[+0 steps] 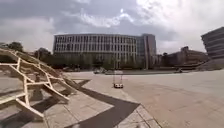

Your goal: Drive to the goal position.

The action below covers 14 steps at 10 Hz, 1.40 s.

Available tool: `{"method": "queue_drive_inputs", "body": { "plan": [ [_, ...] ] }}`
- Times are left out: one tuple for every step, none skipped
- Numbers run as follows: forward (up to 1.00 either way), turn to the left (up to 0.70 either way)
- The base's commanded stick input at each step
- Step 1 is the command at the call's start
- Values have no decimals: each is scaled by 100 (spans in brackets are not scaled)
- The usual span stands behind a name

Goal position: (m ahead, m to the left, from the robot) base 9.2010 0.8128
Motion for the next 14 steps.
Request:
{"method": "queue_drive_inputs", "body": {
  "plan": [
    [70,14],
    [70,14],
    [70,14],
    [70,4],
    [70,0],
    [70,0],
    [70,0],
    [70,0],
    [70,1],
    [70,14],
    [70,14],
    [70,14],
    [70,3],
    [70,0]
  ]
}}
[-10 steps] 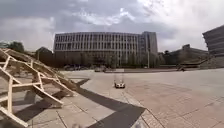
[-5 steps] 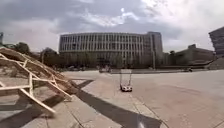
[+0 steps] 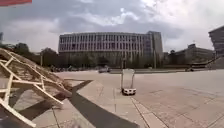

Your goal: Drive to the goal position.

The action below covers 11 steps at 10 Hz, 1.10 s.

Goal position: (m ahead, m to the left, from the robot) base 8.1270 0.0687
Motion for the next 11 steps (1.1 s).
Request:
{"method": "queue_drive_inputs", "body": {
  "plan": [
    [70,0],
    [70,0],
    [70,0],
    [70,0],
    [70,0],
    [70,6],
    [70,14],
    [70,14],
    [70,14],
    [70,14],
    [70,14]
  ]
}}
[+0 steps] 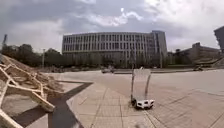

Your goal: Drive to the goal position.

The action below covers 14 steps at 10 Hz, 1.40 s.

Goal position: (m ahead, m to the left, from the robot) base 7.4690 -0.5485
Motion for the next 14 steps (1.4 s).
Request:
{"method": "queue_drive_inputs", "body": {
  "plan": [
    [70,14],
    [70,14],
    [70,14],
    [70,14],
    [70,14],
    [70,14],
    [70,7],
    [70,0],
    [70,0],
    [70,0],
    [70,0],
    [70,0],
    [70,0],
    [70,0]
  ]
}}
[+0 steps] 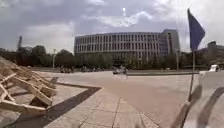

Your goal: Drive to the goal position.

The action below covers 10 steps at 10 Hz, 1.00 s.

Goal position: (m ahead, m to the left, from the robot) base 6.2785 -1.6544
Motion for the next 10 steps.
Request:
{"method": "queue_drive_inputs", "body": {
  "plan": [
    [70,0],
    [70,0],
    [70,0],
    [70,0],
    [70,0],
    [70,0],
    [70,5],
    [70,11],
    [70,13],
    [70,13]
  ]
}}
